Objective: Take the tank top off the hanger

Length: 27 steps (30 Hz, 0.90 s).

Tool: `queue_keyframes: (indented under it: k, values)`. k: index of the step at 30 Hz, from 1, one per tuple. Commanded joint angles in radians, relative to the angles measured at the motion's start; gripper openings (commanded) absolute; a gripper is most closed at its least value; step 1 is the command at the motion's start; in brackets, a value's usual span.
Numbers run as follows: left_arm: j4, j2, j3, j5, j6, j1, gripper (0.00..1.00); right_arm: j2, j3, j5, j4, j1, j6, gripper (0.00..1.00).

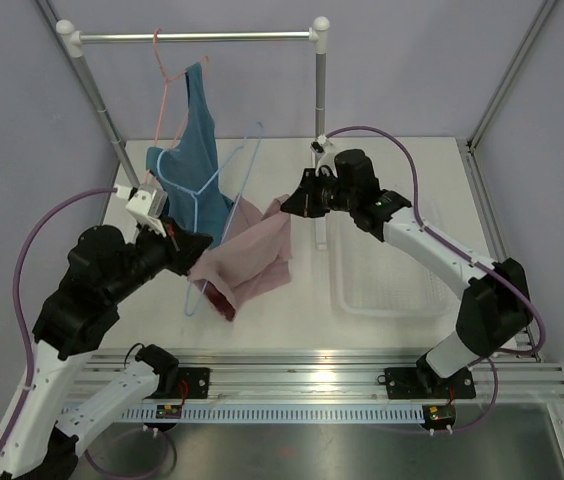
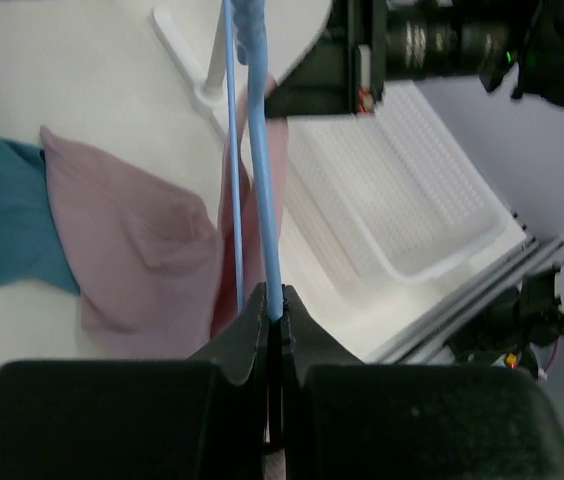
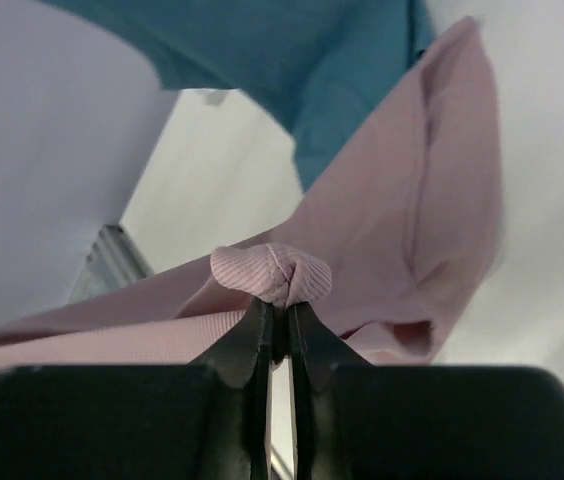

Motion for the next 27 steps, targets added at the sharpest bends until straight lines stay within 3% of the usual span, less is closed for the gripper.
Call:
queue_keyframes:
  k: [1,6,9,11,13,17,18,21,22,23,27]
  values:
    - [0.321,0.083,0.065,-0.061,-0.015,-0.004,0.0,-0.174,-0.023,-0.203,0.133,0.012,0.054,0.0]
    - [0.562,0.218,0.127,-0.111,0.043,-0.004,0.01,-0.294,0.018,-0.296,0.063,0.104,0.0,0.0]
    - [0.668,0.288,0.159,-0.124,0.069,-0.004,0.03,-0.317,0.044,-0.266,-0.022,0.163,-0.05,0.0]
    - [0.627,0.345,0.255,-0.155,0.075,-0.004,0.0,-0.344,0.037,-0.183,-0.071,0.189,-0.098,0.0]
    - [0.479,0.38,0.329,-0.21,0.069,-0.004,0.0,-0.357,0.011,-0.054,-0.131,0.215,-0.121,0.0]
    - [0.328,0.387,0.349,-0.274,0.048,-0.005,0.0,-0.339,-0.096,0.106,-0.123,0.285,-0.136,0.0]
    - [0.269,0.384,0.345,-0.285,0.04,-0.005,0.0,-0.325,-0.106,0.173,-0.117,0.304,-0.136,0.07]
    - [0.149,0.361,0.346,-0.302,0.007,-0.005,0.0,-0.285,-0.124,0.256,-0.114,0.336,-0.125,0.58]
    - [0.133,0.352,0.331,-0.296,0.005,-0.005,0.0,-0.285,-0.132,0.267,-0.107,0.339,-0.115,0.88]
    - [0.113,0.345,0.325,-0.29,0.009,-0.007,0.0,-0.288,-0.146,0.276,-0.091,0.339,-0.11,0.99]
    - [0.032,0.411,0.383,-0.322,0.048,-0.007,0.0,-0.283,-0.135,0.321,-0.1,0.339,-0.104,0.99]
